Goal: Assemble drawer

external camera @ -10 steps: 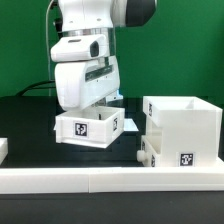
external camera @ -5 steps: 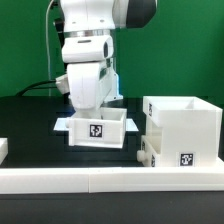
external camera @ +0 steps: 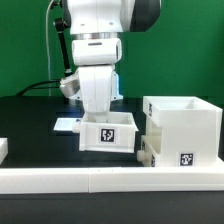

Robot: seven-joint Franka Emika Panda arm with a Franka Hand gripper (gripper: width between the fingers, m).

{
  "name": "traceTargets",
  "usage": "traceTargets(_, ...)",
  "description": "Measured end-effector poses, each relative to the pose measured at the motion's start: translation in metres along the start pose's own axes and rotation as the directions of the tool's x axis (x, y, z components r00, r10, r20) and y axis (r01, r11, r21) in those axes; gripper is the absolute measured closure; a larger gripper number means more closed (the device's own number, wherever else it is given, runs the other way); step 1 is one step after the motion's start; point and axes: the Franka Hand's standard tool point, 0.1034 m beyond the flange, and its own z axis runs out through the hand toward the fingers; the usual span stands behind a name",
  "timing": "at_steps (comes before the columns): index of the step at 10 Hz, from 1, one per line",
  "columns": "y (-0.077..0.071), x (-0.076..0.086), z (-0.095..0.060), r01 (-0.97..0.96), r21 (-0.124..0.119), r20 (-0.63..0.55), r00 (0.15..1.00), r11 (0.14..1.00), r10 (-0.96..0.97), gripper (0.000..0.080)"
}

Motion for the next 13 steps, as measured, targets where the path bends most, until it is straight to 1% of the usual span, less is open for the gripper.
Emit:
traceTargets(1,0.000,0.001,0.001,0.015,0.001,0.002,1.000,1.000,-0.015,0.0758)
traceTargets(3,0.004,0.011,0.004,0.073,0.000,0.010,0.997,0.997,-0.073,0.0758)
traceTargets(5,0.008,0.016,0.001,0.076,-0.005,0.011,0.997,0.997,-0.076,0.0758)
traceTargets(7,0.007,0.016,0.002,0.078,-0.004,0.011,0.997,0.997,-0.078,0.0758)
traceTargets(9,0.007,0.025,0.002,0.106,-0.004,0.015,0.994,0.994,-0.106,0.0758)
traceTargets(10,0.006,0.024,0.002,0.108,0.005,0.018,0.994,0.994,-0.108,0.0758)
traceTargets(11,0.002,0.023,0.002,0.108,0.042,0.023,0.994,0.993,-0.109,0.0758)
traceTargets(13,0.003,0.024,0.003,0.107,0.042,0.022,0.994,0.993,-0.108,0.0758)
